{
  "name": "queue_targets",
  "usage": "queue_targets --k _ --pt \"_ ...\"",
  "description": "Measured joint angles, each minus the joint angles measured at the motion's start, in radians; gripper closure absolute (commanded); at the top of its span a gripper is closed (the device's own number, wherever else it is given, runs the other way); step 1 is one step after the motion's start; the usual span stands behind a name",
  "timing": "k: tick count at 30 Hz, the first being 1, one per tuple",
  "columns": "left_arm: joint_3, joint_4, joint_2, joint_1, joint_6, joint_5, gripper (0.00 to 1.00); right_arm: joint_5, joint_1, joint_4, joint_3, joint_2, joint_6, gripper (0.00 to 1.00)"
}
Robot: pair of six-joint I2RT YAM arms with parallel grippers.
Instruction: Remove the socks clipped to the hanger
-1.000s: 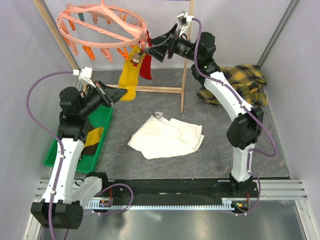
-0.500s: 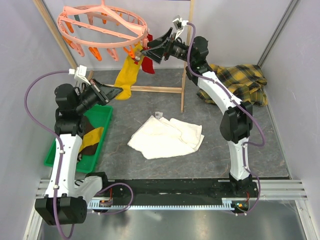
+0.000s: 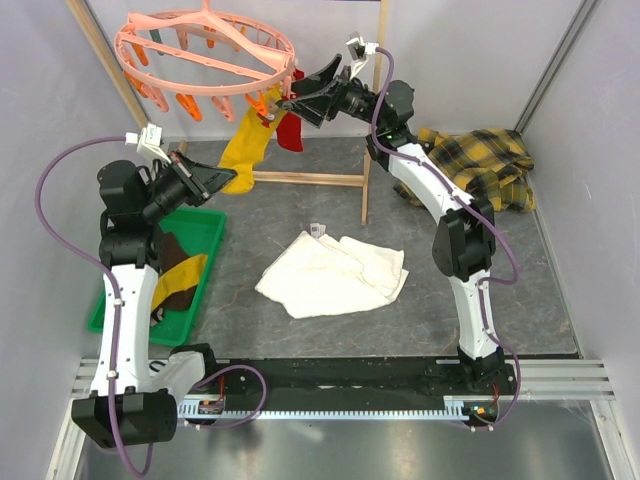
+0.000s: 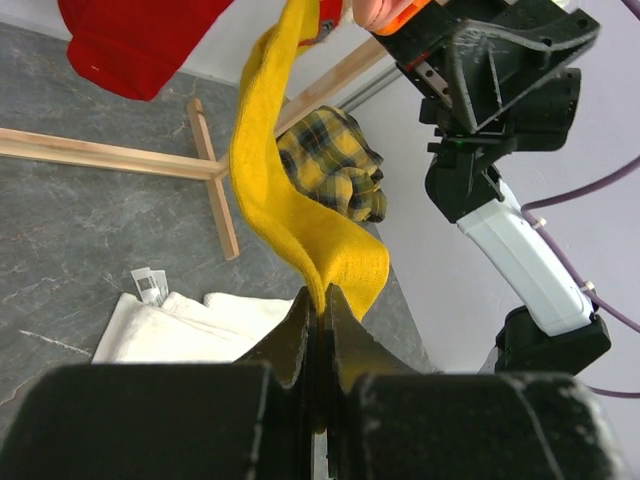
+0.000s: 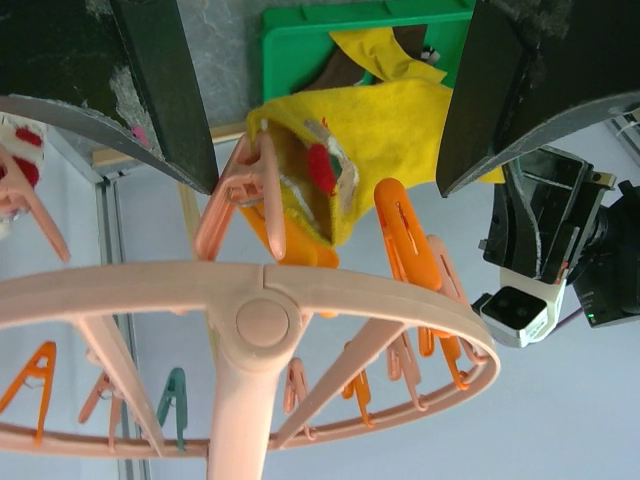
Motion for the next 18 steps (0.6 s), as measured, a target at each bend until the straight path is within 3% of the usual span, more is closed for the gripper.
queue_targets --k 12,18 --pt "0.018 -0.033 0.0 0.016 0.002 -0.01 0.98 0.0 0.0 0.005 0.119 0.05 -0.006 0.02" --pt "0.024 -0.035 0.0 0.02 0.002 -0.009 0.98 0.011 0.002 -0.026 0.121 0.067 -0.03 0.14"
